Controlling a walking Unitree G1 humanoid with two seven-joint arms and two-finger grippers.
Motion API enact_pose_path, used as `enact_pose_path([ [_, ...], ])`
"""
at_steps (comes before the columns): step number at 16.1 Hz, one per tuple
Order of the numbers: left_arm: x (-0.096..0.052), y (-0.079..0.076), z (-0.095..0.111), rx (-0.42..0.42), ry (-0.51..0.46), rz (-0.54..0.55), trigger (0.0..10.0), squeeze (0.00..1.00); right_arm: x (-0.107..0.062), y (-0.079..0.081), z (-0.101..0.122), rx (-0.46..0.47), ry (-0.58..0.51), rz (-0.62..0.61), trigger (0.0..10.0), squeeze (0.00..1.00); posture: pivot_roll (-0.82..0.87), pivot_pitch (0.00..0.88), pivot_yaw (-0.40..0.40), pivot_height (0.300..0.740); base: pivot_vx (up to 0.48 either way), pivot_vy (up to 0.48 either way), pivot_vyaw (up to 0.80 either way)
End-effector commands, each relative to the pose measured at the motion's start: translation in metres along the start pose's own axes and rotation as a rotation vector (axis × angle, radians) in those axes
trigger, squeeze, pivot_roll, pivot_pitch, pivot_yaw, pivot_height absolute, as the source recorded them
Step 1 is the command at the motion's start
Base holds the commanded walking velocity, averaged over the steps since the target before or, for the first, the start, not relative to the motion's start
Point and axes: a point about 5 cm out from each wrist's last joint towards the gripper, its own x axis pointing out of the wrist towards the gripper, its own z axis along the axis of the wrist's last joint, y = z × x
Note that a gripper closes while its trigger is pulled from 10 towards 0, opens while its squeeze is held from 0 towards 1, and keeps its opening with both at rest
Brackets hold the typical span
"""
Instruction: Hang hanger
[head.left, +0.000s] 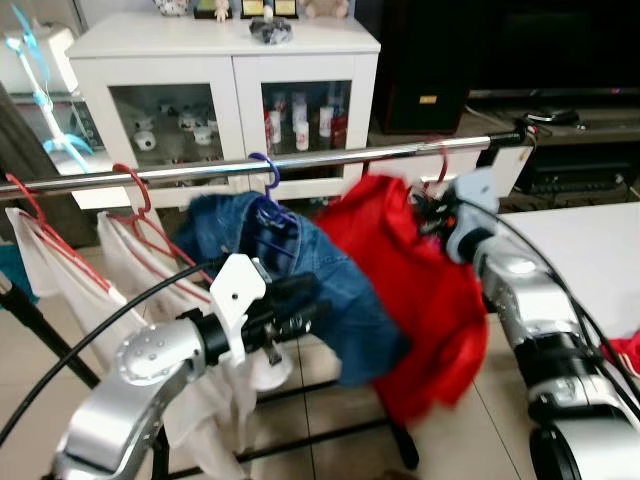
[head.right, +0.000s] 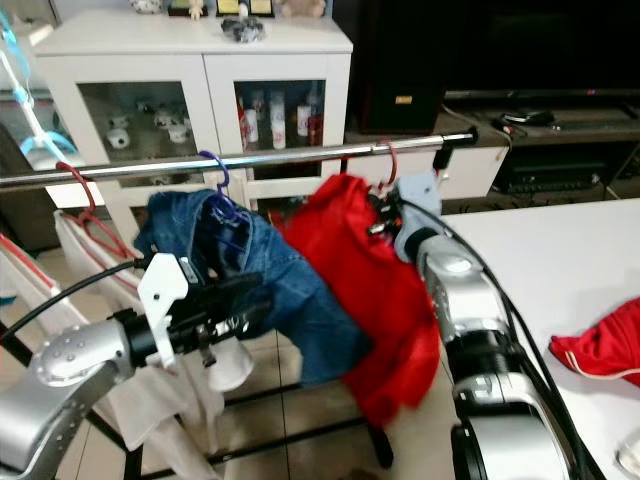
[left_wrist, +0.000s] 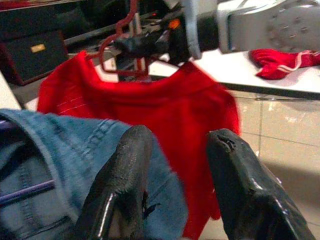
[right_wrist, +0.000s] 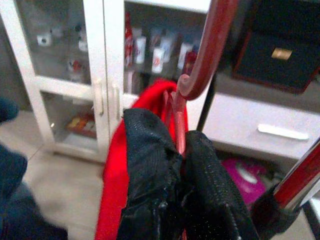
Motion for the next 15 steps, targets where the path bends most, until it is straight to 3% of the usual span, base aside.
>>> enact_pose_path([
  [1,-0.002,0.000,0.004,0.003,-0.007,-0.010,10.0,0.22,0.004,0.000,0.008,-0.005,-0.007,0.012,10.0,0.00,-0.06,0.000,-0.003,0.719,0.000,0.000,0.00],
  [5,-0.007,0.002,0.004,-0.001,0.014,-0.007,10.0,0.22,0.015,-0.005,0.022,-0.023,-0.052,-0.010,10.0,0.00,-0.05,0.000,-0.003,0.719,0.000,0.000,0.00],
  [10,-0.008,0.002,0.004,-0.010,0.016,-0.008,10.0,0.22,-0.001,-0.007,0.026,0.012,-0.230,-0.027,10.0,0.00,-0.06,0.000,0.002,0.719,0.000,0.000,0.00],
  [12,-0.008,0.003,0.006,-0.008,0.010,-0.009,10.0,0.22,0.009,-0.006,0.029,0.000,-0.178,-0.015,10.0,0.00,-0.05,0.000,0.001,0.719,0.000,0.000,0.00],
  [15,-0.011,0.003,0.006,-0.004,0.015,-0.004,10.0,0.22,0.023,-0.001,0.017,-0.074,0.046,0.001,10.0,0.00,-0.04,0.000,-0.002,0.719,0.000,0.000,0.00],
])
